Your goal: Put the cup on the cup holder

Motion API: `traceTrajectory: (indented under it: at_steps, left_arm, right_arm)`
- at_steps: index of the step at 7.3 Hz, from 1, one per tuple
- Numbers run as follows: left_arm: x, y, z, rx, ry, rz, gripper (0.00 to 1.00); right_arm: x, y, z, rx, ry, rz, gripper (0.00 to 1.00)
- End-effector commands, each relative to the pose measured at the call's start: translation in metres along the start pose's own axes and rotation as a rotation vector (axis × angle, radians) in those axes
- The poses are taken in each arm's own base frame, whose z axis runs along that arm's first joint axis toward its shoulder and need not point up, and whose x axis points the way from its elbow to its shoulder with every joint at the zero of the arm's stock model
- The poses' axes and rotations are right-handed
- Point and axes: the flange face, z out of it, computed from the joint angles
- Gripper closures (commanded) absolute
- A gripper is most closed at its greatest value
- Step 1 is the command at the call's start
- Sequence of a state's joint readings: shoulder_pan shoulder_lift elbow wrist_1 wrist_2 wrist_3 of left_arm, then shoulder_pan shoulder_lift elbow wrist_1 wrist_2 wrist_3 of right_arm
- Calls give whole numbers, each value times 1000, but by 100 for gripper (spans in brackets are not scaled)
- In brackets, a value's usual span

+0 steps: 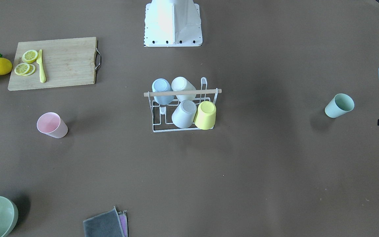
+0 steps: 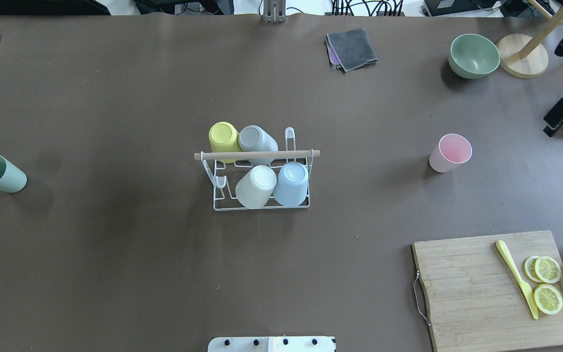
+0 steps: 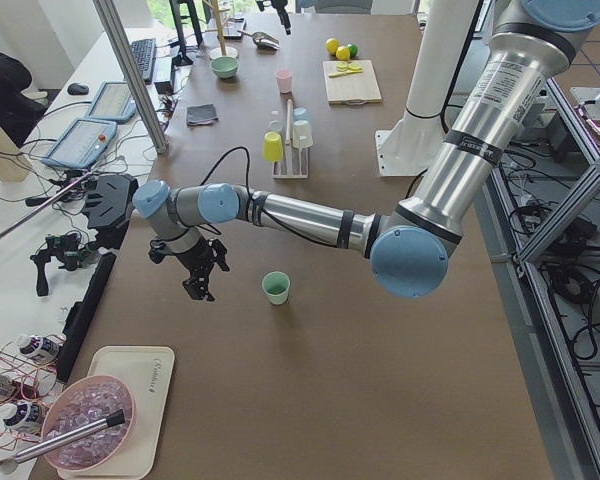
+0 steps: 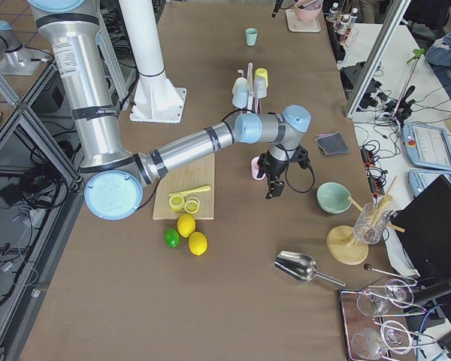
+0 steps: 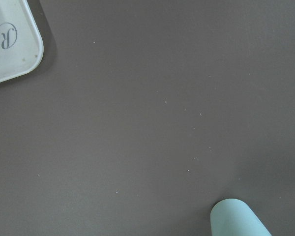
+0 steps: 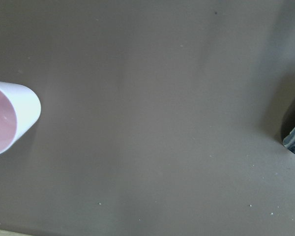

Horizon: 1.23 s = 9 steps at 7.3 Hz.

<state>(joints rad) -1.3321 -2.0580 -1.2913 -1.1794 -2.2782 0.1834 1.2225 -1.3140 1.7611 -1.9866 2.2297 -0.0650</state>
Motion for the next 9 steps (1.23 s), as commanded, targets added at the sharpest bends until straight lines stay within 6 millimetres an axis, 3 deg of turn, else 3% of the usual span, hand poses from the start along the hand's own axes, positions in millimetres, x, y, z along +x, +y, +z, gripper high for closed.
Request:
traceTrajectory:
  at_steps: [1, 2, 4, 5, 8, 9]
  left_arm:
    - [42, -25, 1, -96, 6, -19, 2]
    - [69, -31, 24, -134, -1, 19, 2]
    - [77, -32, 45, -172, -5, 34, 2]
    - [72, -32, 55, -191, -2, 33, 2]
    - [97, -28, 111, -281, -6, 106, 2]
    - [93, -26, 121, -313, 0, 121, 2]
  right_arm:
    - [-82, -39, 7, -117, 105, -138, 0]
    - [-103, -47, 1, -155, 165, -189, 0]
    - [-146, -60, 5, -184, 184, -305, 0]
    - [-164, -71, 4, -196, 225, -381, 0]
    - [-223, -148, 12, -334, 260, -545, 0]
    - [-242, -154, 20, -374, 282, -615, 0]
